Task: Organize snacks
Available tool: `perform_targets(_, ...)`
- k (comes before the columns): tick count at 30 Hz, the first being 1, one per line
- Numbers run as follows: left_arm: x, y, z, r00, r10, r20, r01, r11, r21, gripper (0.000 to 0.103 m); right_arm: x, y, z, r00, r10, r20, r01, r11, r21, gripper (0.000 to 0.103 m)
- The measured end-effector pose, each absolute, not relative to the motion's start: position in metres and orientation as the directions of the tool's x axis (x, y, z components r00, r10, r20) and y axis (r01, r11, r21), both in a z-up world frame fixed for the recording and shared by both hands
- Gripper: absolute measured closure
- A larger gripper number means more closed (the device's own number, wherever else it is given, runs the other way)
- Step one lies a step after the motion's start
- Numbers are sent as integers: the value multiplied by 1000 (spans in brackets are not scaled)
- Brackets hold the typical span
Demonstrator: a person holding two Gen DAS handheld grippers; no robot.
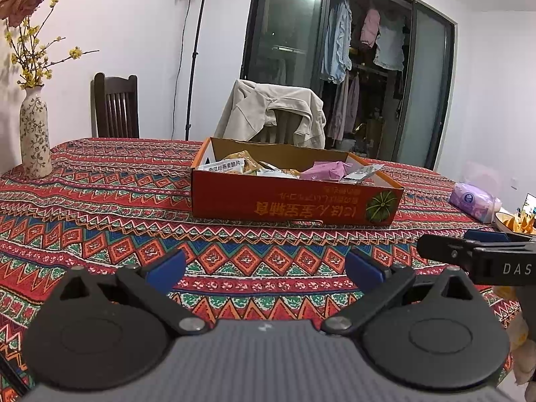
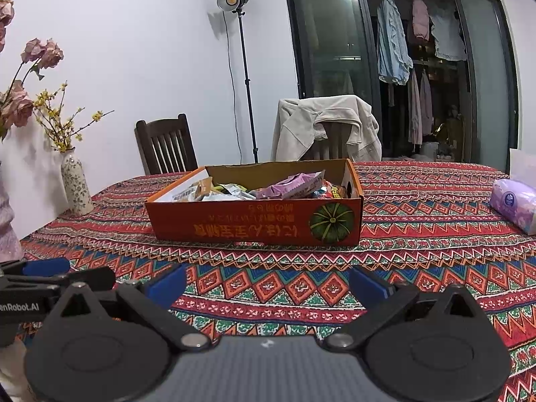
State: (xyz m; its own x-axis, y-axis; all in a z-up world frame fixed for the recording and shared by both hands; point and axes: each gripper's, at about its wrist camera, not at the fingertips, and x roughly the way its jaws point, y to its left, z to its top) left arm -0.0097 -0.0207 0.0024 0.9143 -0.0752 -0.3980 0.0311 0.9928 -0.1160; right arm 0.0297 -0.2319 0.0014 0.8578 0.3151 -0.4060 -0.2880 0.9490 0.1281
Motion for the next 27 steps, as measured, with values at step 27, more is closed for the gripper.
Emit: perform_targets(27, -11, -21, 3, 916, -70, -395, 28, 993, -113, 0, 31, -232, 1, 857, 314, -408, -286, 949, 130, 0)
